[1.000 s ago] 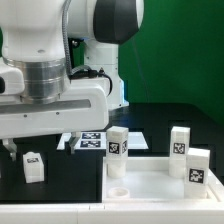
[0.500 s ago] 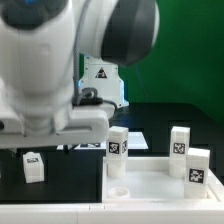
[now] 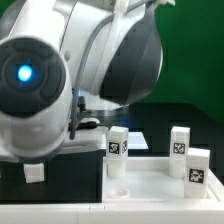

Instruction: Assemble square table

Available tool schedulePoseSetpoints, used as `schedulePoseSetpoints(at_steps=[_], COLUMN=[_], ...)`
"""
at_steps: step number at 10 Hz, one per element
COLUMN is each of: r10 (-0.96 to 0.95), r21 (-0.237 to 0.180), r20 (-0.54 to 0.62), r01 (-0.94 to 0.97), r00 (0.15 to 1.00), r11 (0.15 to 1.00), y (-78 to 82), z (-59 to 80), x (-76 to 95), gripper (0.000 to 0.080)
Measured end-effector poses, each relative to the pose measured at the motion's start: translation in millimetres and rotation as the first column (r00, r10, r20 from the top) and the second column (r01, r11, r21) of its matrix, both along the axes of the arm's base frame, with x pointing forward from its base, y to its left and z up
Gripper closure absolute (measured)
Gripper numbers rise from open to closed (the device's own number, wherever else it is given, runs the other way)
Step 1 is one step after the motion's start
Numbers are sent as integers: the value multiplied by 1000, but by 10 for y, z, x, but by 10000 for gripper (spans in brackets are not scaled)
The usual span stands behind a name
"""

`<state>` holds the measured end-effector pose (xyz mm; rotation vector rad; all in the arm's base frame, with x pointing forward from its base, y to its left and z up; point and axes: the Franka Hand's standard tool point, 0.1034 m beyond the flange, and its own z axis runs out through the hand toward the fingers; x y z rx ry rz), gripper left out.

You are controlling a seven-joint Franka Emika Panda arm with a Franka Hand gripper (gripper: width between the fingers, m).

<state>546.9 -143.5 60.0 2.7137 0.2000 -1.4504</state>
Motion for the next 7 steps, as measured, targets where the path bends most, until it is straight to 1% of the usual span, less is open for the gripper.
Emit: schedulePoseSetpoints(at_steps=[1, 2, 4, 5, 6, 7], r10=[4, 4, -2, -6, -12, -20], r21=[3, 9, 10, 10, 12, 13], r20=[26, 31, 19, 11, -9, -22], r01=[-5, -4, 1, 6, 13, 20], r00=[1000, 1000, 1000, 1000, 1000, 1000], r11=[1000, 1000, 1000, 1000, 1000, 1000], y=[9, 25, 6, -11, -23, -38], z=[33, 44, 15, -18, -85, -125], x=[24, -22, -61, -105, -197, -248], gripper=[151, 151, 151, 151, 151, 151])
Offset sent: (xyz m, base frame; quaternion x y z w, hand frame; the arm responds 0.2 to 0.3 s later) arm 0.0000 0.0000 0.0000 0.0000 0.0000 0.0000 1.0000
